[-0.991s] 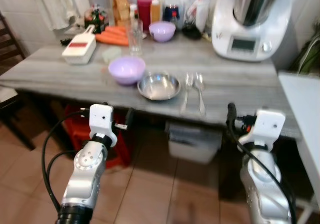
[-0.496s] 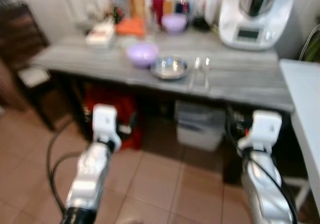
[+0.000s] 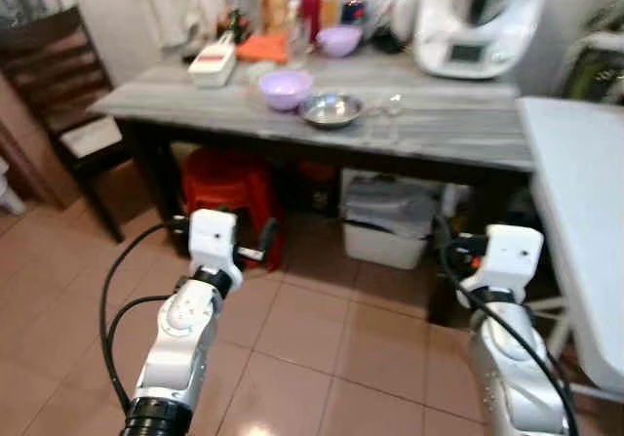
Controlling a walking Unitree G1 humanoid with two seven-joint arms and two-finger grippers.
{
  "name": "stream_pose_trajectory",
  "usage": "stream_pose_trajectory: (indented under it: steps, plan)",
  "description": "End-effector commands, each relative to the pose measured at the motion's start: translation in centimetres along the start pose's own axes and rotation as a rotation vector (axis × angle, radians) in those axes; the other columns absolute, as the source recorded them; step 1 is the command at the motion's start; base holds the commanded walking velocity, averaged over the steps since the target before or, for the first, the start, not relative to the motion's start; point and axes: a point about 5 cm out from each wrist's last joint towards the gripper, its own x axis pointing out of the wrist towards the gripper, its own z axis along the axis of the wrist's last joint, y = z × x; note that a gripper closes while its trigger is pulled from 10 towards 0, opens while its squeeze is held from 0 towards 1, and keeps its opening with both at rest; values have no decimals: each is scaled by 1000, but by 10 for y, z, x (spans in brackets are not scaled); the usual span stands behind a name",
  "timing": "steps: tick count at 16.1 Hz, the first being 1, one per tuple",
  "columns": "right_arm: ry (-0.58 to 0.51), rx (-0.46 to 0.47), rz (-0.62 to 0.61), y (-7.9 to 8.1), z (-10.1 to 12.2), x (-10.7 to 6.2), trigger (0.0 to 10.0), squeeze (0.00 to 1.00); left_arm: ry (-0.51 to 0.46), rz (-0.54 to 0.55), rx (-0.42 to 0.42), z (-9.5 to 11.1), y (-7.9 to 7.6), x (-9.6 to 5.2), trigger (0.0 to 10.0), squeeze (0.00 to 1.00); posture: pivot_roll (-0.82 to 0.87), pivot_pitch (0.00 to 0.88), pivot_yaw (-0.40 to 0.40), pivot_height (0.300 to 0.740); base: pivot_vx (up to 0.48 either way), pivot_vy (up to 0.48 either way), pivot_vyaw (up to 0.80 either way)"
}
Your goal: Setting the table
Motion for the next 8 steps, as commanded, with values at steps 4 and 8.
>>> stream_pose_trajectory:
  steps: [4, 8]
  plan:
    - [-3, -16, 27, 7, -1, 1, 10000, 0, -26, -32, 13, 5, 0, 2, 10000, 0, -69, 0, 21, 740, 0, 0, 0]
    - [5, 16, 22, 7, -2, 0, 10000, 0, -31, -48, 5, 5, -1, 1, 10000, 0, -66, 0, 22, 740, 0, 0, 0]
